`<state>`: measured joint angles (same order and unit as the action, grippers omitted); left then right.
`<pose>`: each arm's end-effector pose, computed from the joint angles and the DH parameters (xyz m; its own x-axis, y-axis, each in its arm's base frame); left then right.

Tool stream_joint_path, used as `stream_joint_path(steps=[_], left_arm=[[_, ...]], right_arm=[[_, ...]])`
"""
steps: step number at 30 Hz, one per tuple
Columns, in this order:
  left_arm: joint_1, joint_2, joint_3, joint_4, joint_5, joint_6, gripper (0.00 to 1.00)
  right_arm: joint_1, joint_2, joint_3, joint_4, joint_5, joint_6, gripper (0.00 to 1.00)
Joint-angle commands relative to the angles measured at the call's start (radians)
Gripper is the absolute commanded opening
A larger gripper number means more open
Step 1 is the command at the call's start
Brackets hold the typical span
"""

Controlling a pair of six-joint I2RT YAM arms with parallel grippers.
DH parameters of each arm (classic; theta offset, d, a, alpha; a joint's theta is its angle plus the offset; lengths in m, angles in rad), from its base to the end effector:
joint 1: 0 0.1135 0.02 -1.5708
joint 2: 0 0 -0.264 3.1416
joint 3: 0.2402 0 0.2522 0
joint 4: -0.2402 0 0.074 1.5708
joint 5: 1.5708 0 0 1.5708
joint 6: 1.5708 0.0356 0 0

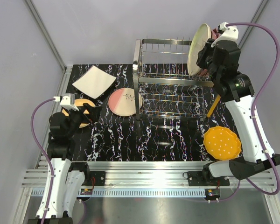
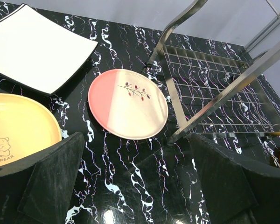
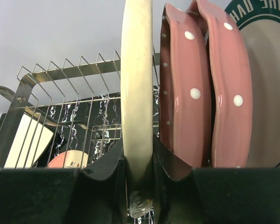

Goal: Unload the plates from the dish rack
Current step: Grab a plate with the right arm

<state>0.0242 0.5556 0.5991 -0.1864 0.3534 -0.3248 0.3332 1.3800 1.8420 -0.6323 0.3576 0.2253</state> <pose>0.1444 -0.0088 0.3080 -0.2370 -0.3052 -0.9223 0.2576 0.8956 -0.3626 0.2576 0.0760 0.5174 -0.1517 0.1689 -0.9739 0.0549 0.9852 0.1623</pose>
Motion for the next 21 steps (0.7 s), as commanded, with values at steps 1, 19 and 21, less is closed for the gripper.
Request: stream_joint_path(steps=[1,19,21], left_arm=[[-0.004,-0.013,0.01,0.036,-0.013,0.007,0.99],[-0.003,-0.016,0.01,0.039,-0.013,0.006,0.99],[-0.004,-0.016,0.01,0.038,-0.011,0.006,0.99]], right_arm=[[-0.01,0.001,0.048,0.057,0.072,0.014,0.0],[0.084,0.027,0.014,0.167,0.256,-0.19,0.1],[0.089,0.03,0.008,0.175,0.27,-0.202,0.15]])
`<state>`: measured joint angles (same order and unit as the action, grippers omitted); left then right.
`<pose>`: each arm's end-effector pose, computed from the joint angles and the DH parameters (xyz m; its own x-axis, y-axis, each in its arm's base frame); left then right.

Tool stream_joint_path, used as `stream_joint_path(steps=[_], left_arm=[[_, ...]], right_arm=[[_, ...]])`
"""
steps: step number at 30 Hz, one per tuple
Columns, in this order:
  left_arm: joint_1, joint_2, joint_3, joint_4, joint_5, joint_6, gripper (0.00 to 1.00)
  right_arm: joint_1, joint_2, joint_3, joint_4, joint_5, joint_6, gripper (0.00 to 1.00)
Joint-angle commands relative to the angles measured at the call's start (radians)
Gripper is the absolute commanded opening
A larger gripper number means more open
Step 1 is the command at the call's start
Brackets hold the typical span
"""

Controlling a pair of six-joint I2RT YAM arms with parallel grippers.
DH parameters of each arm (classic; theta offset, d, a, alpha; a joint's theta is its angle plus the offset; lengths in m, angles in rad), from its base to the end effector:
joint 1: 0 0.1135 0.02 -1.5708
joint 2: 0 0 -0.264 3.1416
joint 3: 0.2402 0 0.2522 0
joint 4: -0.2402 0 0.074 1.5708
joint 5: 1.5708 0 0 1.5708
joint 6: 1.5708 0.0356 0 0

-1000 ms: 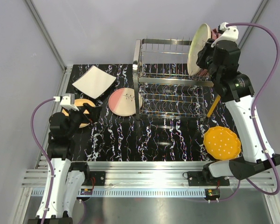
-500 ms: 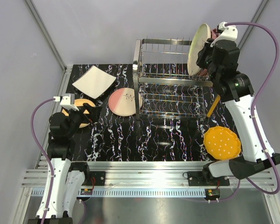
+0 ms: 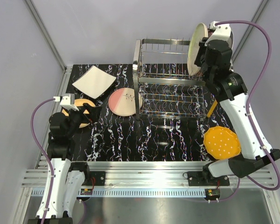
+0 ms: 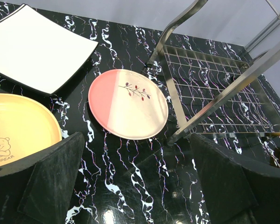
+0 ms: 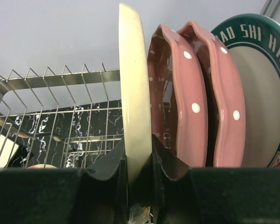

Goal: Unload the plates from the dish rack
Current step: Grab a plate with the right arm

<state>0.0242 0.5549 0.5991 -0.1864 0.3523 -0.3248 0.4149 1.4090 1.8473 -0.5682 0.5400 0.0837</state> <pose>0.1443 -0.0088 0.3081 -0.2360 -0.3053 -0.9225 0.2569 0.8960 -0.3622 0.2613 0.0951 0.5188 -0.1080 0.0308 -0.9937 0.1303 0.9913 0.0165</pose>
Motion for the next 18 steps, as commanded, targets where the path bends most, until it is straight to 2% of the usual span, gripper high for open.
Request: stream_joint_path(steps=[1,9,11,16,18], left_arm=[[-0.004,-0.016,0.01,0.038,-0.01,0.006,0.99],[-0.004,-0.021,0.01,0.035,-0.013,0.006,0.99],[-0.003,-0.021,0.01,0.038,-0.01,0.006,0.99],[-0.004,-0.021,0.008,0.038,-0.01,0.004,0.99],[-0.004,-0.021,0.008,0.039,-0.012,0.004,0.99]], right_arm=[[0.009,0.004,0.001,0.113,0.09,-0.065,0.16],[0.012,0.024,-0.007,0.131,0.112,-0.079,0.25],[0.01,0.025,-0.008,0.136,0.117,-0.108,0.24],[0.015,0.022,-0.003,0.14,0.106,-0.119,0.0],[0.019,0.018,0.007,0.142,0.092,-0.127,0.0]])
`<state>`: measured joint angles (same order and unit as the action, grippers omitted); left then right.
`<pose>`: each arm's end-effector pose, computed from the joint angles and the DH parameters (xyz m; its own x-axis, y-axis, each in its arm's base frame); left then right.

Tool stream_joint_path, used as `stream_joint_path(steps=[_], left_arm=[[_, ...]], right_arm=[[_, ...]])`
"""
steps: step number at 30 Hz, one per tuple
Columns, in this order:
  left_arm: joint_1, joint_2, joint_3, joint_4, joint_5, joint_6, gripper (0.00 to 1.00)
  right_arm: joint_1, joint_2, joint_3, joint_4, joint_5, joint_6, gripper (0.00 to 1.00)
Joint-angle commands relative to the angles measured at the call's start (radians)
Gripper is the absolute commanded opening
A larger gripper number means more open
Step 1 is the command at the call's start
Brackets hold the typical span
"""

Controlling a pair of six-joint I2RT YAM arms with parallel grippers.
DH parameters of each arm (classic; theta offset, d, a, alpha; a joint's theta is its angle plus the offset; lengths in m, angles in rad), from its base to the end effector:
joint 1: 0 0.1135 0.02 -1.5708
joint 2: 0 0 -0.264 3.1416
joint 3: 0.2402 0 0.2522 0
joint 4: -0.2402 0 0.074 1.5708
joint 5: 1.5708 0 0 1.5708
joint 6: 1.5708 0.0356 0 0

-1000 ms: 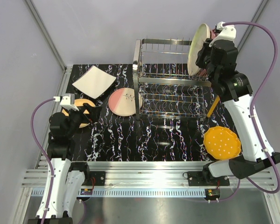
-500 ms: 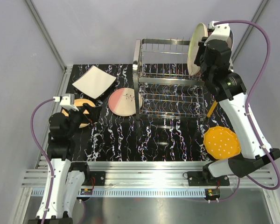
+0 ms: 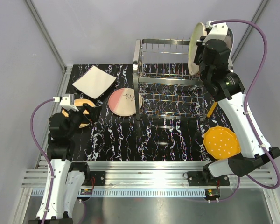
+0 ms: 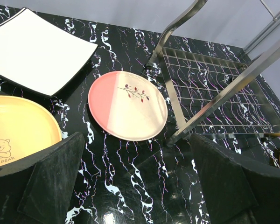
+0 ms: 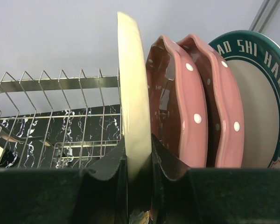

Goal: Unload the plates from the dish rack
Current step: Grab a plate with the right arm

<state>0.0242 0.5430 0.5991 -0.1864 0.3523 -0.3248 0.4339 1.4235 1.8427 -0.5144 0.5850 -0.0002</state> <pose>0.1419 -0.0089 0.3096 -0.2250 -0.3050 -0.9254 0.2612 0.8961 -0.3589 0.2658 0.1015 0.5193 -0.0863 -0.0402 -0.9955 0.1483 0.9875 -0.0527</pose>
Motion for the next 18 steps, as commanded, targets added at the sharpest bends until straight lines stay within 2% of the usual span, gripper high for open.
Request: stream_joint_path(steps=[1,18], left_arm=[[-0.004,-0.009,0.01,0.038,-0.01,0.004,0.99],[-0.004,-0.005,0.011,0.038,-0.013,0.006,0.99]], right_arm=[[0.005,0.002,0.021,0.089,0.047,-0.052,0.0],[0.012,-0.026,0.138,0.099,-0.017,-0.066,0.0]])
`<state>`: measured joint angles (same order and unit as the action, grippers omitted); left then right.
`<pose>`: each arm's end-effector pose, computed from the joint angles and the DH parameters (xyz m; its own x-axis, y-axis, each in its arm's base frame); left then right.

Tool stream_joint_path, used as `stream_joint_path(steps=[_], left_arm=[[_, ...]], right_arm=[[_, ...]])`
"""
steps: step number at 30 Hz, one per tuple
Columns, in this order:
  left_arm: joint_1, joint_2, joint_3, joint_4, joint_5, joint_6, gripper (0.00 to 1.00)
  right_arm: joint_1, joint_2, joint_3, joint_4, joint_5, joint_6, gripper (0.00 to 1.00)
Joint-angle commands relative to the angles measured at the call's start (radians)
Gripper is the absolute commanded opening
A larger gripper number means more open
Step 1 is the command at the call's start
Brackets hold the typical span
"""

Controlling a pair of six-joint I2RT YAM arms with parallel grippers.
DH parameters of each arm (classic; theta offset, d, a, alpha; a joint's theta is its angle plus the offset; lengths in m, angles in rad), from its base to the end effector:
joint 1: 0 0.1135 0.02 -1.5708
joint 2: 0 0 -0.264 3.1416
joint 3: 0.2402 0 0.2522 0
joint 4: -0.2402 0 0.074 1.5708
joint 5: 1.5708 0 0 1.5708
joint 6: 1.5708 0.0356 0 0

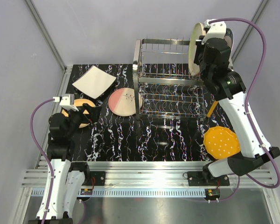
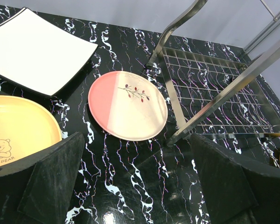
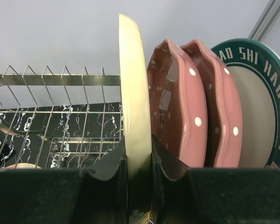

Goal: Unload the plates from the dish rack
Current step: Grab a plate with the right arm

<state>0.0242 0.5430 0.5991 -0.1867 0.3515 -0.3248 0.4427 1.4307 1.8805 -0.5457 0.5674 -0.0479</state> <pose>0.1419 -0.0088 0.3096 -0.2250 -0.3051 -0.9253 0.2604 0.8963 -0.3589 0.2623 0.1032 0.5255 -0.0923 -0.0884 -0.9918 0.1179 0.9881 -0.0991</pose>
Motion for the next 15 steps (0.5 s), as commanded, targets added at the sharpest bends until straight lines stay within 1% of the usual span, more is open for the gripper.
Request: stream_joint_path(steps=[1,15], left_arm=[[-0.003,-0.005,0.01,0.038,-0.013,0.006,0.99],[-0.004,-0.005,0.007,0.035,-0.014,0.006,0.99]], right_arm=[[0.004,-0.033,0.115,0.128,0.002,-0.02,0.0],[0.004,-0.053,0.158,0.144,-0.004,-0.04,0.0]])
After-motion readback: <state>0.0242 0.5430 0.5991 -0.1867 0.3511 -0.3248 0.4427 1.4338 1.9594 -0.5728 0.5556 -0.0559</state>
